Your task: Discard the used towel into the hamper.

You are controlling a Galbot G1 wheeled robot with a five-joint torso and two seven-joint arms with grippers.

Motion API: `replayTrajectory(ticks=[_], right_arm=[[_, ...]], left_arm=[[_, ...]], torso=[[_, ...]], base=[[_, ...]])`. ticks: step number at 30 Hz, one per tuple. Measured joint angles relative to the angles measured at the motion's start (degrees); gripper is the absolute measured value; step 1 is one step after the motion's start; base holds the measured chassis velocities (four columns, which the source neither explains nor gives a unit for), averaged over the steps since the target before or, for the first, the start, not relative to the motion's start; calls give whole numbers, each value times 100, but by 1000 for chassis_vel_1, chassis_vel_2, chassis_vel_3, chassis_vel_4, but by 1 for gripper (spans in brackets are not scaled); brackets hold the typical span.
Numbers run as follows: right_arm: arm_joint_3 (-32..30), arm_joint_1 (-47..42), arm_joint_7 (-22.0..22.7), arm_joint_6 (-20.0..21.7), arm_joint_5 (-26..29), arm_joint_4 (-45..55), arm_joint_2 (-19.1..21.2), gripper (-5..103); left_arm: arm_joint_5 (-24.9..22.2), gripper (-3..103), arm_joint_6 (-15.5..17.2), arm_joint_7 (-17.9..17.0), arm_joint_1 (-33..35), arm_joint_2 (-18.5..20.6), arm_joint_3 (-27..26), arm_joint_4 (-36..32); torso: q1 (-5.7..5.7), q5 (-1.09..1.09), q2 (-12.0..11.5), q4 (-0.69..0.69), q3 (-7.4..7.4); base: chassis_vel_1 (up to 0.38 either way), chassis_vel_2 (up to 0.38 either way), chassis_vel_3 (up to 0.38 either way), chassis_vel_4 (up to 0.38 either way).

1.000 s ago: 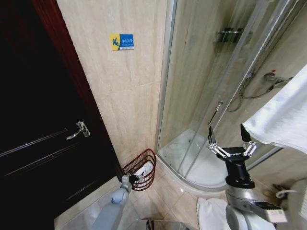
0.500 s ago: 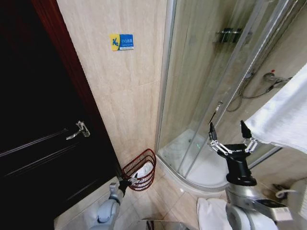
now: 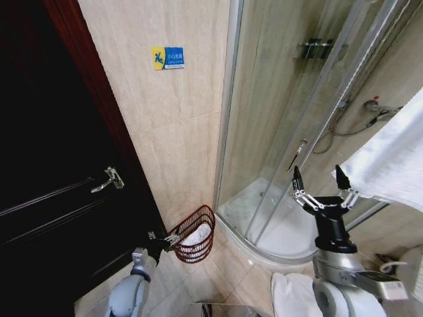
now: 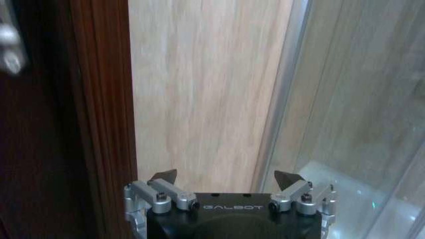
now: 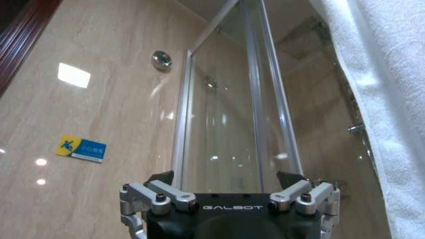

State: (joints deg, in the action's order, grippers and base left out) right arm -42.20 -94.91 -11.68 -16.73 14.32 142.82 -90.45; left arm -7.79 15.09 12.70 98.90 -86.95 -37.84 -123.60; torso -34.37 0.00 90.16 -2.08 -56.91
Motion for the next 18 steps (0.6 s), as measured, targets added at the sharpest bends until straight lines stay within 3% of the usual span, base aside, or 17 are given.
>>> replayTrajectory(ticks=[13, 18], right_arm=[[-11, -30, 183, 72, -22, 42, -47, 100], [-58, -36, 218, 72, 32, 45, -33, 100]], left_arm=[[-194, 98, 198, -77, 414, -285, -31, -1643], [-631, 99, 349, -204, 483, -395, 145, -2016]], torso=[[0, 1, 0, 1, 0], [0, 1, 0, 1, 0]], base=[[0, 0, 0, 0], [0, 0, 0, 0]])
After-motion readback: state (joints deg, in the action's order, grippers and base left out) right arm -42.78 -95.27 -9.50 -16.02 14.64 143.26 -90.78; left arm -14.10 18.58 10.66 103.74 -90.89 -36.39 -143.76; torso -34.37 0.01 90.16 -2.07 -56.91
